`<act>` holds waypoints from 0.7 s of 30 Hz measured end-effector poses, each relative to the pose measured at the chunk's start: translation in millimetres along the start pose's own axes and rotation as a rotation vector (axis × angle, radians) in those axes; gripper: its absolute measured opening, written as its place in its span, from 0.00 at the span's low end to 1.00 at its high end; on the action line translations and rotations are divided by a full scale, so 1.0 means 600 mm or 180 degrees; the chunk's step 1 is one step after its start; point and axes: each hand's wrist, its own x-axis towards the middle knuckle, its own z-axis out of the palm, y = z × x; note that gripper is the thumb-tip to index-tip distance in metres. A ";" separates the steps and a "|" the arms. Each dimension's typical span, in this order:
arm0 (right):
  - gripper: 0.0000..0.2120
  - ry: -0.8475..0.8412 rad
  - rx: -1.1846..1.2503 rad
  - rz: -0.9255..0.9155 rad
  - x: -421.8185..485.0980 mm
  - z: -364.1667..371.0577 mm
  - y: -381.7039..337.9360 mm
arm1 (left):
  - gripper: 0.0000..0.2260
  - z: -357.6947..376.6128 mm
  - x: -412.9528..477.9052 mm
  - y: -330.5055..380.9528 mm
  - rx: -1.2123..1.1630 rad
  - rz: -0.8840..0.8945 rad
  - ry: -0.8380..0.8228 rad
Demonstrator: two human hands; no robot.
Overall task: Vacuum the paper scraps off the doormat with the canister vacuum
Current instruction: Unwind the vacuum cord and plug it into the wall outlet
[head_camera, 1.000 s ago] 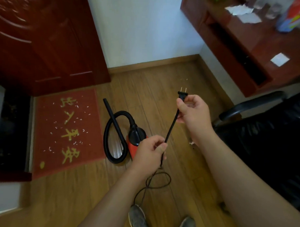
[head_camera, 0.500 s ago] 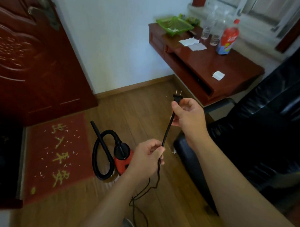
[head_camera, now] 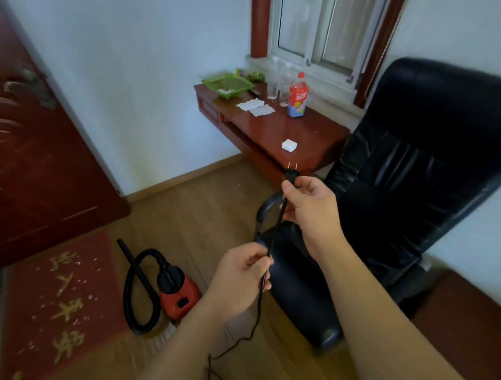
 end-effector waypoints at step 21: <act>0.02 0.1453 0.0302 -0.0239 -0.192 -0.122 -0.111 | 0.08 0.043 -0.055 0.091 0.0440 0.0925 -0.1575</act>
